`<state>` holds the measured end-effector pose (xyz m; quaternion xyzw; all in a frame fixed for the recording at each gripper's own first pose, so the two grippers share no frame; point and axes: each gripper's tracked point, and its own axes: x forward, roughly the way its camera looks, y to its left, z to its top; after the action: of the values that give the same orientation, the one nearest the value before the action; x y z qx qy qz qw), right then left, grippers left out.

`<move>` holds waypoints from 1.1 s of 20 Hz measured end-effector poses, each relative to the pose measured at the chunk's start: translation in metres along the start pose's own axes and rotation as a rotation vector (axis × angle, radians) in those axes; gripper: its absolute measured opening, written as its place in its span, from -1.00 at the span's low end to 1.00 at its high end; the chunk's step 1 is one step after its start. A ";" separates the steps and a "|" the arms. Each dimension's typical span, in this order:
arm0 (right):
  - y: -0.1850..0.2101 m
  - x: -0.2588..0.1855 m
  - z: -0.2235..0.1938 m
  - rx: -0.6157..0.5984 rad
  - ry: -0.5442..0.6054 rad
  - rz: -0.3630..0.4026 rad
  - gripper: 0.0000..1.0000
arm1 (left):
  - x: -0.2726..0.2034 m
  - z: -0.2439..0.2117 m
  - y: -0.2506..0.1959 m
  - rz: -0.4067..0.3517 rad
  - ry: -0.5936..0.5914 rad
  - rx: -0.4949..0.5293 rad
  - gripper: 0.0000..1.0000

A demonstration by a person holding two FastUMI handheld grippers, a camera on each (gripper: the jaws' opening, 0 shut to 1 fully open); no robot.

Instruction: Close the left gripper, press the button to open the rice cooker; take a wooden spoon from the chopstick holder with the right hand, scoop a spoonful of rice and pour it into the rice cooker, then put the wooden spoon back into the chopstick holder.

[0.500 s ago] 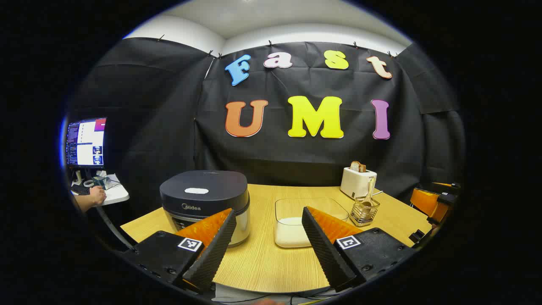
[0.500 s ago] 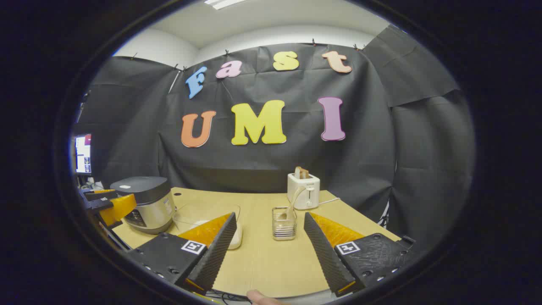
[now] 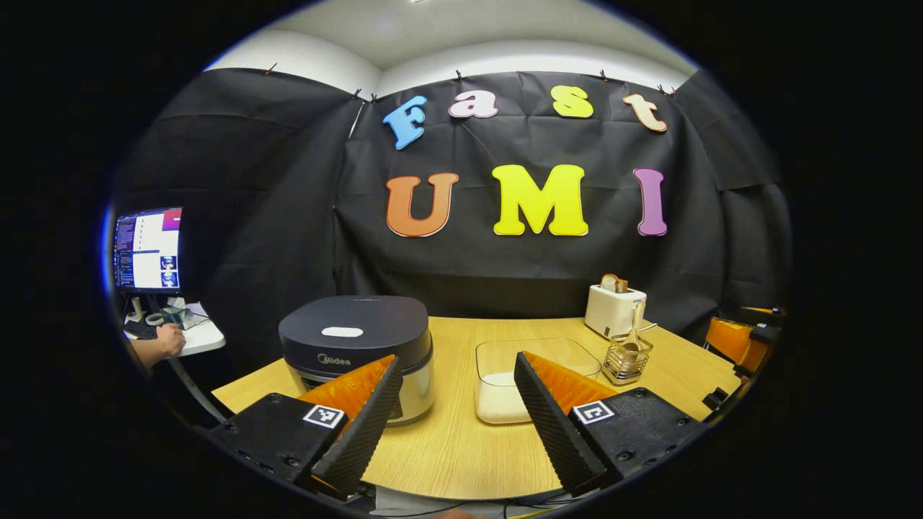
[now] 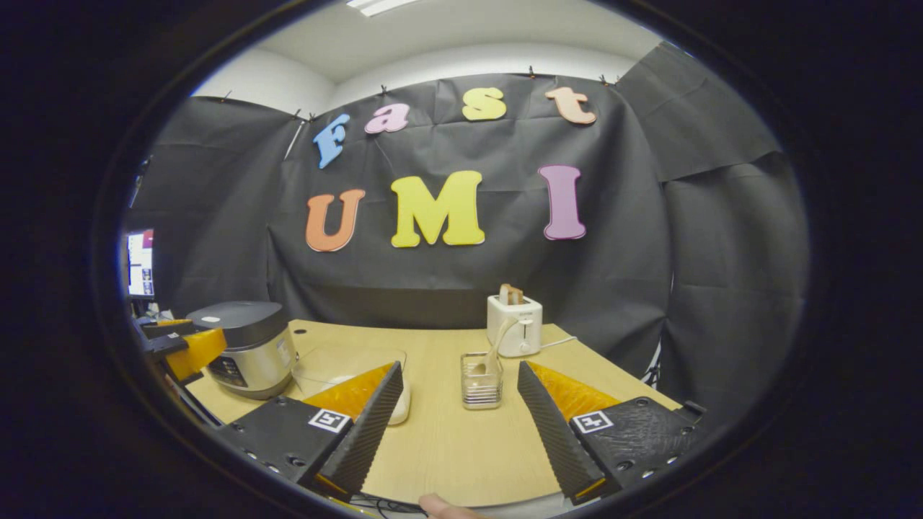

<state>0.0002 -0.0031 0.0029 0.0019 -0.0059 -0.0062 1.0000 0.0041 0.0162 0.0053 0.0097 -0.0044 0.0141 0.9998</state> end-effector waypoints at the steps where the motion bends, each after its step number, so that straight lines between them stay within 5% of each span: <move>1: -0.001 0.001 0.001 0.001 -0.005 -0.002 0.91 | 0.001 0.000 0.004 0.009 0.001 -0.009 0.97; 9: -0.014 0.006 -0.002 0.019 0.007 -0.028 0.92 | 0.021 0.020 0.057 0.103 0.008 -0.028 0.84; 16: -0.018 0.008 -0.001 0.031 0.008 -0.032 0.90 | 0.046 0.023 0.101 0.186 0.084 0.004 -0.26; 22: -0.025 0.009 -0.001 0.041 0.011 -0.038 0.90 | 0.084 0.011 0.119 0.182 0.191 -0.013 -0.94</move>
<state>0.0093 -0.0279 0.0022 0.0225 -0.0002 -0.0251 0.9994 0.0849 0.1378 0.0196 0.0015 0.0897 0.1057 0.9903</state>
